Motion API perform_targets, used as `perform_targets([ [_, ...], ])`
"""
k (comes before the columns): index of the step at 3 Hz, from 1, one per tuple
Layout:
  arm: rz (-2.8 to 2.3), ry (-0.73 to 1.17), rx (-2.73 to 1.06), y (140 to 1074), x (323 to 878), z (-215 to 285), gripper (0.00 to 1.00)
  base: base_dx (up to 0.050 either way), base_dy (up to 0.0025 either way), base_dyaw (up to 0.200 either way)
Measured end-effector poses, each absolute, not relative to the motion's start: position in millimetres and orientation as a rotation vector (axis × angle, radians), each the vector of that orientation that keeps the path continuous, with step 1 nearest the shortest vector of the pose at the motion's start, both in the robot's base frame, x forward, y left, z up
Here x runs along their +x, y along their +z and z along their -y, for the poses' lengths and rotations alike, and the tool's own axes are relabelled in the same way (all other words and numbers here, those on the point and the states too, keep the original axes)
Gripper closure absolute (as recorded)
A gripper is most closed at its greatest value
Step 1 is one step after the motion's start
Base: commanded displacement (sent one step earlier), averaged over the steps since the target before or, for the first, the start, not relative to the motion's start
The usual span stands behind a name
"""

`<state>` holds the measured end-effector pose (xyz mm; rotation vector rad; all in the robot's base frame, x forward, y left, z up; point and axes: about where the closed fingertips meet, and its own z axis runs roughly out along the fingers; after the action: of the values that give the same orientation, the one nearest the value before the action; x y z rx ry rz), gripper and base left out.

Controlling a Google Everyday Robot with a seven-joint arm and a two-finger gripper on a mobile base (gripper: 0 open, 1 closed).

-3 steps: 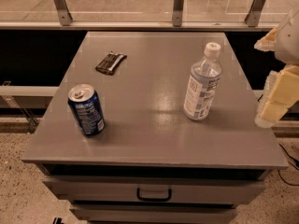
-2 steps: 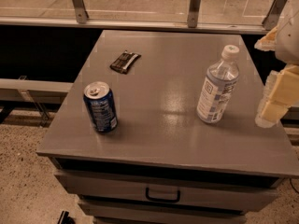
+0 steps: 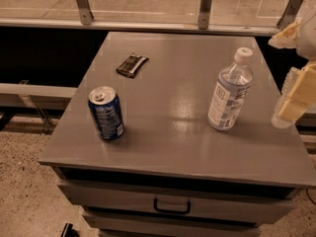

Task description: Move blue plastic bottle near pepsi can

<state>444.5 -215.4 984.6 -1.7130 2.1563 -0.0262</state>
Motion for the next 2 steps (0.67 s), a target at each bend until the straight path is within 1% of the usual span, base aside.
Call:
perform_targets([
  [2,-1.971,0.272,-1.629,991,480,209,0.00,0.000,0.00000,0.000],
])
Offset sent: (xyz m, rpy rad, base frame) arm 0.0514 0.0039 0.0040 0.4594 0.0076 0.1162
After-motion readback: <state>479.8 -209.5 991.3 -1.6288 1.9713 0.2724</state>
